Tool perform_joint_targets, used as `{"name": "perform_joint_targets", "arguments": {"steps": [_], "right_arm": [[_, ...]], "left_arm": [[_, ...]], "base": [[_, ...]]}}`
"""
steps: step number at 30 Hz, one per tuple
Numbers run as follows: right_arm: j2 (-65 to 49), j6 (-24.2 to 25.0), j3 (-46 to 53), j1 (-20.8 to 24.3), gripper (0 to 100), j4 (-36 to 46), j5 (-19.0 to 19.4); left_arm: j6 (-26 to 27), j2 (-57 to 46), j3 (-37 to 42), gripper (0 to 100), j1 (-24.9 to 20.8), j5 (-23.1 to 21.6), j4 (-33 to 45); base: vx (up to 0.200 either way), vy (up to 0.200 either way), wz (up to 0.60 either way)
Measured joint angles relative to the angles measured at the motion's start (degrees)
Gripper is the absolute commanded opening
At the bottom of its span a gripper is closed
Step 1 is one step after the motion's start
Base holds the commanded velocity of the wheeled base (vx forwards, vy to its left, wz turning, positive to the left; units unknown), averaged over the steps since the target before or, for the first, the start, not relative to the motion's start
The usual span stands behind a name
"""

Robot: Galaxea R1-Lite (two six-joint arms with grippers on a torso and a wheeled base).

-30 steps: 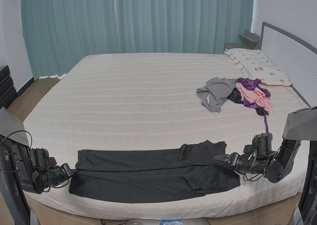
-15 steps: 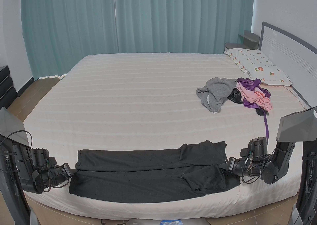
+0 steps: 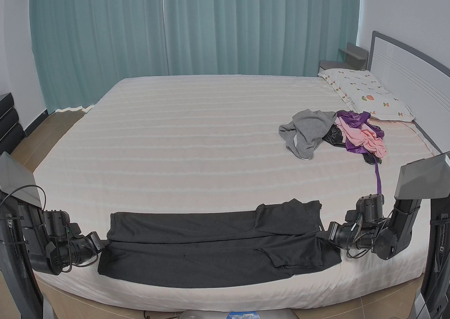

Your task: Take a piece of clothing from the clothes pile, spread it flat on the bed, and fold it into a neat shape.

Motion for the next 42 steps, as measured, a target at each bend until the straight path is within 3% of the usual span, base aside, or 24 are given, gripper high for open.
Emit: {"name": "perform_joint_targets", "arguments": {"steps": [2,3,4,5,15,20,27,42], "right_arm": [[0.1,0.0,0.1,0.0,0,0.1,0.0],[0.1,0.0,0.2,0.0,0,0.2,0.0],[0.2,0.0,0.2,0.1,0,0.2,0.0],[0.2,-0.1,0.2,0.1,100,0.2,0.0],[-1.0,0.7,1.1,0.3,100,0.0,0.2],[-2.9,2.6,1.6,0.0,100,0.0,0.1],[-4.8,5.6,2.0,-0.4,100,0.0,0.0],[-5.4,7.2,1.8,0.2,100,0.0,0.1]], "left_arm": [[0.0,0.0,0.1,0,0.0,0.0,0.0],[0.0,0.0,0.1,100,0.0,0.0,0.0],[-0.2,0.0,0.1,100,0.0,0.0,0.0],[-0.3,0.0,0.1,100,0.0,0.0,0.0],[-0.9,-0.2,0.1,100,0.0,-0.1,-0.1],[-7.0,-0.7,-1.5,100,0.1,-0.1,0.0],[-11.8,-0.9,-8.3,100,-1.2,0.0,0.1],[-11.7,3.1,-25.9,100,-4.7,0.6,11.5]], "base": [[0.0,0.0,0.0],[0.0,0.0,0.0],[0.0,0.0,0.0],[0.0,0.0,0.0],[0.0,0.0,0.0],[0.0,0.0,0.0],[0.0,0.0,0.0],[0.0,0.0,0.0]]}}
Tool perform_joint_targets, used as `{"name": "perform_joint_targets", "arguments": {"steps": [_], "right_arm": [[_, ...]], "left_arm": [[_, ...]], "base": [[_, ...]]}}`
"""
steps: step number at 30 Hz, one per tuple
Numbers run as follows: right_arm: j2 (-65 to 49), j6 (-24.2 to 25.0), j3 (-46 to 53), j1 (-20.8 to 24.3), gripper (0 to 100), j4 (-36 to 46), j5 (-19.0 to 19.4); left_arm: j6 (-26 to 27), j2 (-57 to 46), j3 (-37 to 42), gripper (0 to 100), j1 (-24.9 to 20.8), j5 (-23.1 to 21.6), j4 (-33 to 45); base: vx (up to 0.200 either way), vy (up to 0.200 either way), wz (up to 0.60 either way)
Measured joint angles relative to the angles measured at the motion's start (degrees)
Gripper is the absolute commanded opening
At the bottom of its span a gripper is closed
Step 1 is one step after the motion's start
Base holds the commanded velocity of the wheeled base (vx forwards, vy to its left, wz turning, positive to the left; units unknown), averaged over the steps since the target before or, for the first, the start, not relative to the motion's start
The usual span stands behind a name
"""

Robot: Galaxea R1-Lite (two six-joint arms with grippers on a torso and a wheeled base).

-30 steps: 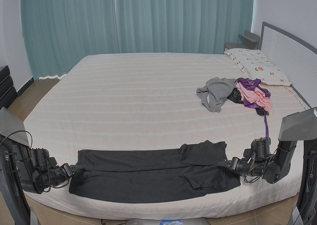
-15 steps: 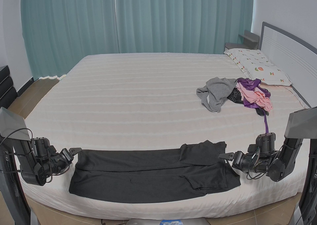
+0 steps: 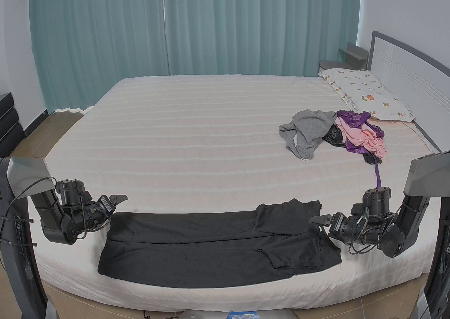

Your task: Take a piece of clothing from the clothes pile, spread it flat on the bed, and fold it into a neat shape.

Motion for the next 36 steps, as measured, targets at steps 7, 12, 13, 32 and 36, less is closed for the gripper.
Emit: {"name": "perform_joint_targets", "arguments": {"steps": [7,12,13,32,36], "right_arm": [[0.0,1.4,-0.5,0.1,100,0.0,-0.1],[0.0,1.5,-0.6,0.1,100,0.0,-0.1],[0.0,1.5,-0.6,0.1,100,0.0,-0.1],[0.4,1.4,-5.7,0.0,100,2.5,-2.2],[1.9,1.3,-10.6,0.0,100,5.0,-4.0]], "left_arm": [[1.4,0.7,-0.4,0,-0.3,0.7,0.3],[1.8,1.0,0.0,0,-0.4,5.2,0.3],[1.8,1.1,-0.1,0,-0.4,5.8,0.4],[1.2,1.4,0.2,0,0.0,9.9,0.5],[1.2,1.5,0.1,0,-0.2,9.9,0.5]], "base": [[0.0,0.0,0.0],[0.0,0.0,0.0],[0.0,0.0,0.0],[0.0,0.0,0.0],[0.0,0.0,0.0]]}}
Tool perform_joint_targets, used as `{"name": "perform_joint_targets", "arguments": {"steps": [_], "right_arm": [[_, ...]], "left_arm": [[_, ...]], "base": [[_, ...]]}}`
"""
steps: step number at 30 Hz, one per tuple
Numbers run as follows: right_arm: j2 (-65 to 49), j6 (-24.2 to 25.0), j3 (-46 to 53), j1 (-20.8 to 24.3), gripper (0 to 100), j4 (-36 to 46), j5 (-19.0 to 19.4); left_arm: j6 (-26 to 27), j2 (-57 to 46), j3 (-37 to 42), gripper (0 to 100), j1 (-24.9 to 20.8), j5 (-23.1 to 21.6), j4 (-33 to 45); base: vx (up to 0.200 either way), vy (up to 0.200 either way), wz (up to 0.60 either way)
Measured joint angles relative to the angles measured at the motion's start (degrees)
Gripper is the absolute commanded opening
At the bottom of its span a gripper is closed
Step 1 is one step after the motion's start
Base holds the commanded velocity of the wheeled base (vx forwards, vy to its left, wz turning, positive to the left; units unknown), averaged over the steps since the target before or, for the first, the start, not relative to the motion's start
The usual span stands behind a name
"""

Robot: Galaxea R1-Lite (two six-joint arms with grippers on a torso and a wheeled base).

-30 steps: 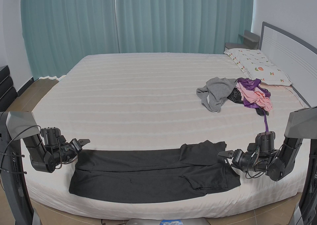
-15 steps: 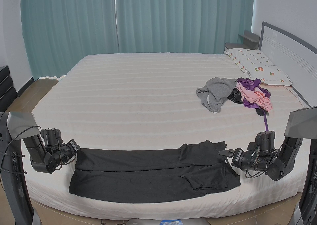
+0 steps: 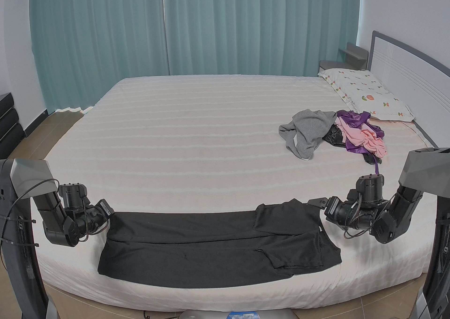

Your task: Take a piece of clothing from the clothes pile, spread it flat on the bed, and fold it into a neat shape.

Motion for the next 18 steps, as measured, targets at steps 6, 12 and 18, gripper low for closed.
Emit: {"name": "perform_joint_targets", "arguments": {"steps": [6,12,18], "right_arm": [[2.8,0.0,-8.5,-0.3,100,6.6,-1.2],[5.6,-0.1,-13.3,-1.0,100,8.6,-1.7],[7.8,-0.3,-15.4,-1.2,100,8.9,-2.5]], "left_arm": [[0.0,0.1,-0.2,0,-0.1,0.0,0.0],[0.0,0.1,-0.2,0,-0.1,-0.1,0.0],[0.0,0.1,-0.1,0,-0.1,-0.1,0.0]], "base": [[0.0,0.0,0.0],[0.0,0.0,0.0],[0.0,0.0,0.0]]}}
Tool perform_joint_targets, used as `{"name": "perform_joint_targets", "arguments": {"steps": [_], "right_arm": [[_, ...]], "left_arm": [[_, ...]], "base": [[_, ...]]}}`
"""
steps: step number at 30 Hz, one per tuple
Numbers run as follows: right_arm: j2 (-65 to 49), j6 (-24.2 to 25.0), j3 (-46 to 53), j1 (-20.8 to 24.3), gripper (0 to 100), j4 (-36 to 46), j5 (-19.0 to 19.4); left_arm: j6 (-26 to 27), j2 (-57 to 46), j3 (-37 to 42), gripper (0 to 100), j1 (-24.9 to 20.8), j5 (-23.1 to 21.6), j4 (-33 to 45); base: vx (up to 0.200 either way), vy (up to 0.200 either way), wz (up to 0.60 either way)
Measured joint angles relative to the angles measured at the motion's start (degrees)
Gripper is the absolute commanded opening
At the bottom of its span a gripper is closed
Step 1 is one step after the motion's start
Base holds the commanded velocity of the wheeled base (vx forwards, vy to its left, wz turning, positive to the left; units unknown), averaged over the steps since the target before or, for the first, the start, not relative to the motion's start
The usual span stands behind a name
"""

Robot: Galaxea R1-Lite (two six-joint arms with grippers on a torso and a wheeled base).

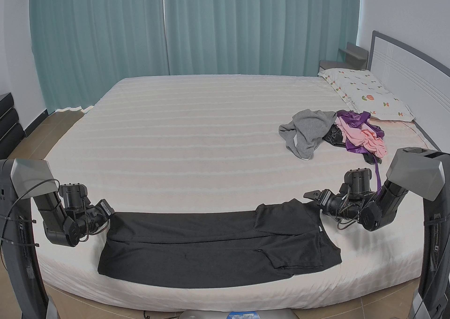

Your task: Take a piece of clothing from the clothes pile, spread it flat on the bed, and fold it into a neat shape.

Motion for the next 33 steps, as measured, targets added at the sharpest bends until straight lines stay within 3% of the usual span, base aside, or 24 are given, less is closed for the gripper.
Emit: {"name": "perform_joint_targets", "arguments": {"steps": [1,2,33], "right_arm": [[0.2,0.0,-0.3,0.0,100,0.2,-0.2],[0.5,0.0,-0.7,-0.1,0,0.3,-0.3],[2.8,0.5,-3.3,-1.7,0,0.0,-3.4]], "left_arm": [[0.0,0.0,0.0,0,0.0,0.0,0.0],[0.0,0.0,0.0,0,0.0,0.0,0.0],[-1.9,0.0,0.2,0,0.1,0.0,-0.6]], "base": [[0.0,0.0,0.0],[0.0,0.0,0.0],[0.0,0.0,0.0]]}}
